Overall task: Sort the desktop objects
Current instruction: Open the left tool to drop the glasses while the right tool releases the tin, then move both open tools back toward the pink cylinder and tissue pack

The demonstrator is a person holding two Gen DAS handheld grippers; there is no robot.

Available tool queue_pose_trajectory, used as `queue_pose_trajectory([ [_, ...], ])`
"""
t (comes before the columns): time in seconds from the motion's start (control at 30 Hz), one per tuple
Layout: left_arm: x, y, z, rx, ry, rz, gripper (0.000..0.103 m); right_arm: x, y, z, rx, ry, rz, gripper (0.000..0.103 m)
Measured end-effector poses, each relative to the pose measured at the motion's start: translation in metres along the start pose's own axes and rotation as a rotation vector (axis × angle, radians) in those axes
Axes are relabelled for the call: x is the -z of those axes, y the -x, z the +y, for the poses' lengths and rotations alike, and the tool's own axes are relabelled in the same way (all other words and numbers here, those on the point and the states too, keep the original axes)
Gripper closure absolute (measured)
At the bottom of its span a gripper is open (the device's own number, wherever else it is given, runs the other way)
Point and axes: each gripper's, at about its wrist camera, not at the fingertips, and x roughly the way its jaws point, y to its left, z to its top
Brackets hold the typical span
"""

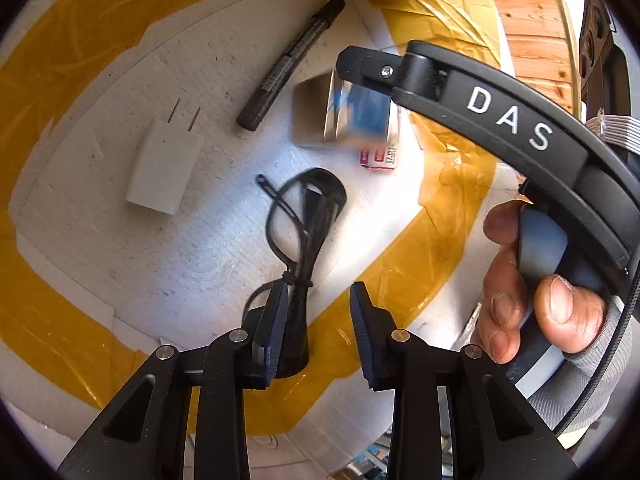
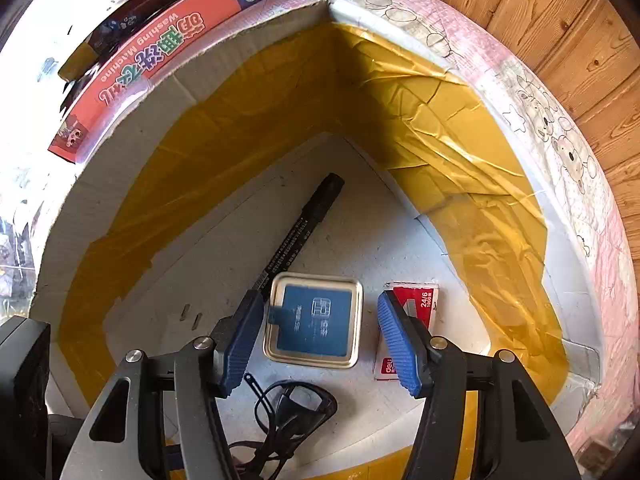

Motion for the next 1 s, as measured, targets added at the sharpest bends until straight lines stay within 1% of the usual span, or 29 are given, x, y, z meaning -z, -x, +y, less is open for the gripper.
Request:
queue_pose_trajectory([
  [0.17, 0.016, 0.014, -0.005, 0.000, -0.032, -0.027, 0.069, 0.013, 0.025, 0.000, 0.010, -0.020, -0.031, 0.042],
  [0.3, 0.040, 0.027, -0.015, -0.019, -0.084, -0.068, 0.068, 0.029, 0.043, 0.004, 0.012, -0.025, -0.048, 0.042],
  [0.43, 0.071, 0.048, -0.033, -0.085, -0.205, -0.175, 0.067, 0.047, 0.060, 0.014, 0.009, -0.014, -0.057, 0.041],
  [0.5, 0.075, 0.066, -0.050, -0.115, -0.263, -0.230, 0.067, 0.057, 0.070, 0.020, 0.015, -0.005, -0.066, 0.041],
  [0.53, 0.086, 0.067, -0.053, -0.132, -0.289, -0.255, 0.067, 0.063, 0.073, 0.022, 0.018, -0.002, -0.073, 0.041],
  [0.57, 0.090, 0.077, -0.050, -0.139, -0.311, -0.278, 0.067, 0.068, 0.079, 0.024, 0.022, 0.000, -0.080, 0.041],
  [0.63, 0.104, 0.086, -0.055, -0.147, -0.346, -0.309, 0.067, 0.081, 0.091, 0.030, 0.027, 0.002, -0.096, 0.041],
  [0.7, 0.109, 0.098, -0.055, -0.163, -0.377, -0.356, 0.067, 0.092, 0.100, 0.032, 0.035, 0.003, -0.113, 0.040],
  [0.8, 0.120, 0.098, -0.055, -0.202, -0.431, -0.430, 0.067, 0.107, 0.112, 0.033, 0.041, -0.003, -0.143, 0.038],
  [1.0, 0.140, 0.106, -0.053, -0.235, -0.484, -0.504, 0.067, 0.132, 0.131, 0.043, 0.047, -0.030, -0.207, 0.038],
])
